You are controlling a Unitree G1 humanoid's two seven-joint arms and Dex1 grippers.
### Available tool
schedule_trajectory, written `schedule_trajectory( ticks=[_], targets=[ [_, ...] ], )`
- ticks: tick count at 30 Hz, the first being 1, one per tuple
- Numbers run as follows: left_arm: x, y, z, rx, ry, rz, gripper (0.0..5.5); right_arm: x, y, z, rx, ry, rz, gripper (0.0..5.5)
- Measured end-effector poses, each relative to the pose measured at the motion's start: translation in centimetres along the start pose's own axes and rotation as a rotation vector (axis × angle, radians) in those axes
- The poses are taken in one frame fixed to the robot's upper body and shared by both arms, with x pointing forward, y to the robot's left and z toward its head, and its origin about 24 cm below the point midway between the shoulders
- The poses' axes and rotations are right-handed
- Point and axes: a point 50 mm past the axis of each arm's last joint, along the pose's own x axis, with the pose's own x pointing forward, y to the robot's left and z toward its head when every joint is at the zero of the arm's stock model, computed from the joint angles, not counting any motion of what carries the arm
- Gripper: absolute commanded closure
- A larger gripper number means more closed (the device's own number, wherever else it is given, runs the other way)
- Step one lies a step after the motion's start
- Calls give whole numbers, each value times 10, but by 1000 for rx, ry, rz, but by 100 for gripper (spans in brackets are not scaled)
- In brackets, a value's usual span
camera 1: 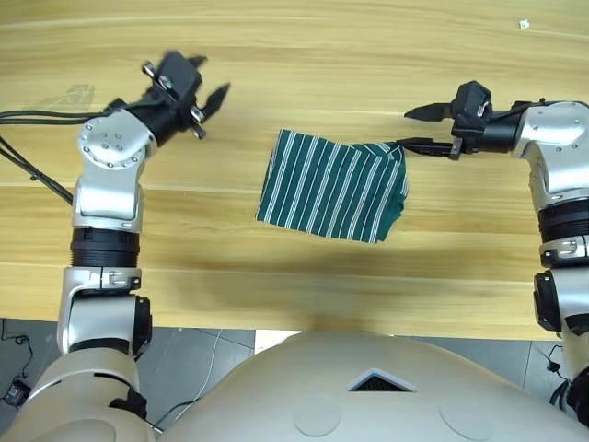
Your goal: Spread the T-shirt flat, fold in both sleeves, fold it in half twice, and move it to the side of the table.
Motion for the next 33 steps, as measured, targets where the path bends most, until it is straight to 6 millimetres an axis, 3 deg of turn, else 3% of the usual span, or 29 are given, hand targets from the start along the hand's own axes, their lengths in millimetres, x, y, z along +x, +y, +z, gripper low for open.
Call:
schedule_trajectory(
  ticks=[4,7,9,16,21,27,31,33],
  targets=[
    [-7,3,6,-87,-94,158,249,9,2,11,-94,-69,-29,177],
    [-19,7,1,-163,-138,385,249,41,20,41,-112,-312,6,177],
    [-27,8,-3,-241,-153,529,249,64,38,49,-126,-394,23,177],
    [-29,-35,0,-459,-197,485,249,144,82,43,-469,-199,28,177],
    [-31,-46,3,-495,-208,468,249,170,70,46,-595,-79,-99,177],
    [-31,-54,4,-514,-205,453,249,163,52,35,-596,16,-203,177],
    [-39,-58,1,-514,-193,459,249,116,15,0,-510,169,-338,177],
    [-44,-59,5,-513,-204,463,249,70,-8,-30,-372,291,-467,177]
  ],
)
